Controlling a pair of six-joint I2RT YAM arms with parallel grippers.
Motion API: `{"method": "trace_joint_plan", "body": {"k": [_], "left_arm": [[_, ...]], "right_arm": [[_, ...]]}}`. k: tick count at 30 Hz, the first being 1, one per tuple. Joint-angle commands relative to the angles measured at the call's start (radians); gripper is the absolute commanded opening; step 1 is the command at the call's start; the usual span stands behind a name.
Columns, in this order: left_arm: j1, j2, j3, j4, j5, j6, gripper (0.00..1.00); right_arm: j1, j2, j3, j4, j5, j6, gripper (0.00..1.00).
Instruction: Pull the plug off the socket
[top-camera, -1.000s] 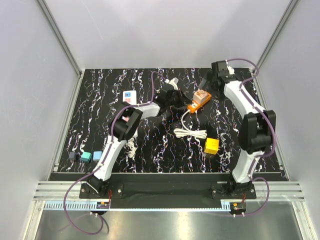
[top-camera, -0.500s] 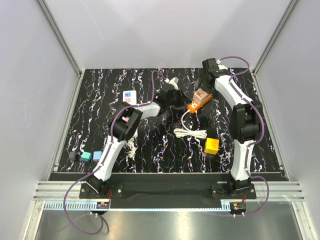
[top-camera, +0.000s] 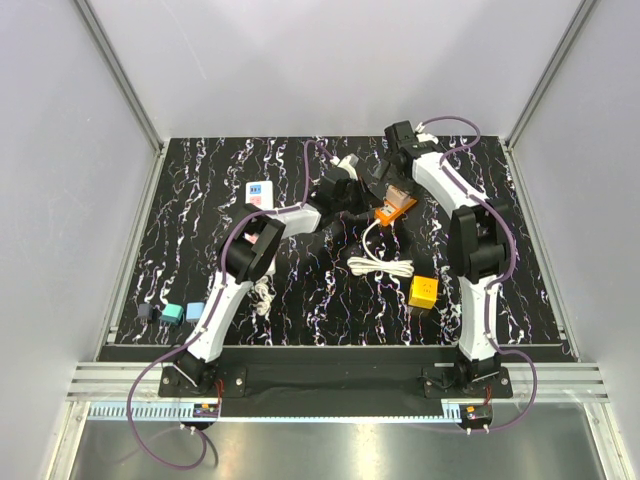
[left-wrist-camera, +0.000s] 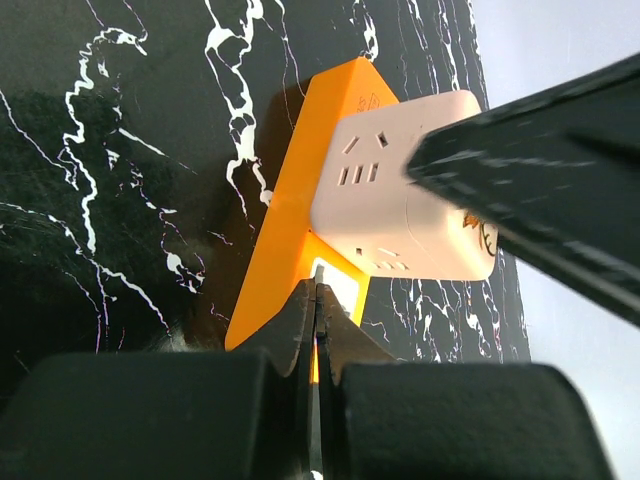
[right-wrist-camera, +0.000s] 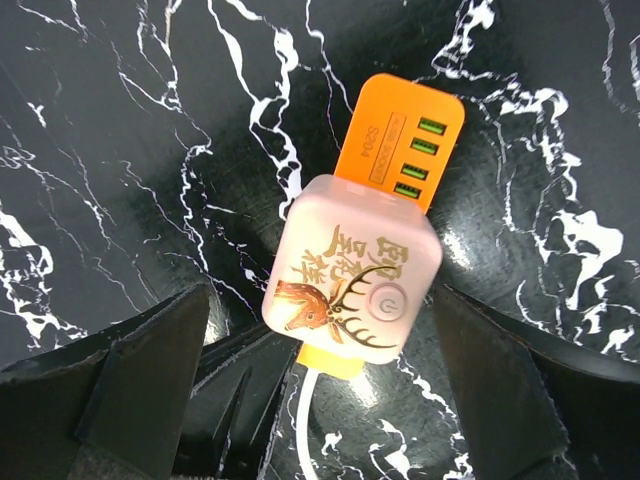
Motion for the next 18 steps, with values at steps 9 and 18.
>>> {"method": "trace_joint_plan", "body": {"k": [9,18], "left_arm": [[-0.006,-0.002,-0.008,-0.011,0.048,0.008,0.00],[-0.021,0.026,0.037,-0.074,0.021,0.016,0.00]], "right_arm": [[0.011,0.018,-0.001,-0.016,0.077,0.091,0.94],[0.011,0.022,-0.001,-0.023,0.086,0.169,0.88]]}}
